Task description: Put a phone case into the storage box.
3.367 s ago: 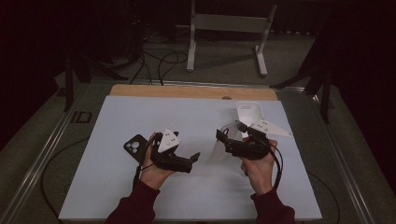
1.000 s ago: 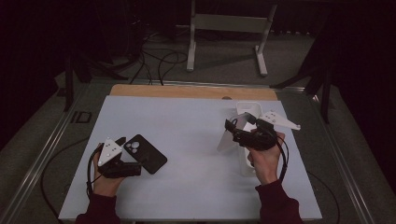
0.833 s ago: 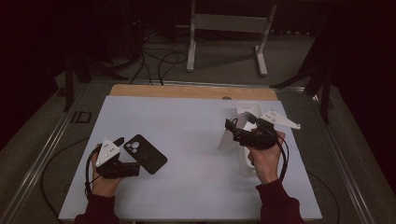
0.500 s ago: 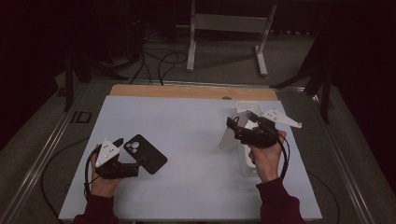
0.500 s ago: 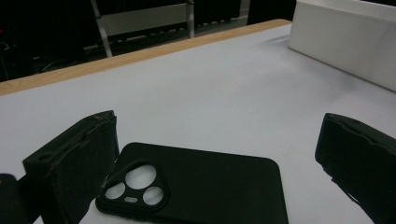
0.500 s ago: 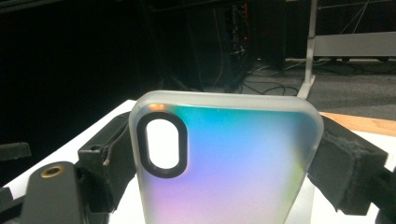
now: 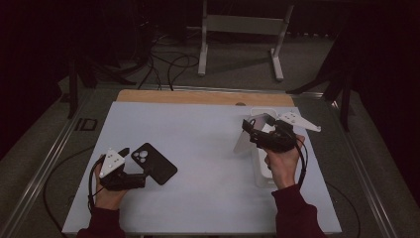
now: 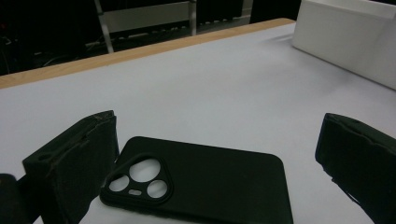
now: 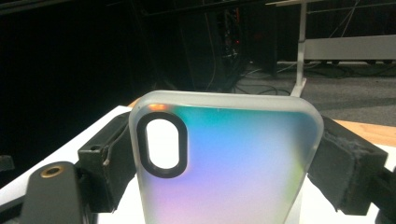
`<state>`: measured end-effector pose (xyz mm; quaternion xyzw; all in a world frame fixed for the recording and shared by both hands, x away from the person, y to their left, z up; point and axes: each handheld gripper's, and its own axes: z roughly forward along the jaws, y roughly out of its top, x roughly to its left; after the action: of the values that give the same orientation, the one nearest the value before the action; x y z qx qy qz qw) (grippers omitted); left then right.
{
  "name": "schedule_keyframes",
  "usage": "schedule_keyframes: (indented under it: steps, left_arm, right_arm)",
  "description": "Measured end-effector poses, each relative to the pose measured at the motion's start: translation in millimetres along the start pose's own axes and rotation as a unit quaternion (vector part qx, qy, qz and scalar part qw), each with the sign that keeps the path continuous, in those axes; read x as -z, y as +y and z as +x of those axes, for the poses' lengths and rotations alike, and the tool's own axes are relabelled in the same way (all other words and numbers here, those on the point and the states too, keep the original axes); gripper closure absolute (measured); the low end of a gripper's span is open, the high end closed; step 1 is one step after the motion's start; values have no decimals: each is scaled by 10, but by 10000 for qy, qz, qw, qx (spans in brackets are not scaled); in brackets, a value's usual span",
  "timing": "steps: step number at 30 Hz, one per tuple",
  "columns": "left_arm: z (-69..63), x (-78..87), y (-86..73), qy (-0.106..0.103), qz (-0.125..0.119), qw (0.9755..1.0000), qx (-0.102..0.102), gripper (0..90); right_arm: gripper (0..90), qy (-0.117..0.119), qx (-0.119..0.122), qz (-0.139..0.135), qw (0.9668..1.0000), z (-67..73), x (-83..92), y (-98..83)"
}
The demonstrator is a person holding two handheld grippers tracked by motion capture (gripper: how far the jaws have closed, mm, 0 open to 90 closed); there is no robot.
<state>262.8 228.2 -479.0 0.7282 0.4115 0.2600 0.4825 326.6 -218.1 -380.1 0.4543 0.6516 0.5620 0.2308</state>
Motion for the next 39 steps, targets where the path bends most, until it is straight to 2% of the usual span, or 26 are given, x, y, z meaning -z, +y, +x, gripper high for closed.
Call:
schedule_keyframes:
  steps: [4,15,31,39]
  left_arm:
    - [12,18,0,47,-65,9999,90,1]
    - [18,23,-4,98,-66,9999,98,1]
    - [6,13,-6,101,-37,9999,84,1]
    - [6,14,-6,107,-44,9999,100,1]
  right_arm:
    - [168,-37,-60,-44,10000,-22,-7,25]
    - [168,-142,-181,-122,9997,-103,-39,76]
    - [168,-374,-121,-95,9992,-183,-123,163]
    - [168,-444,-122,-197,9987,-207,-112,255]
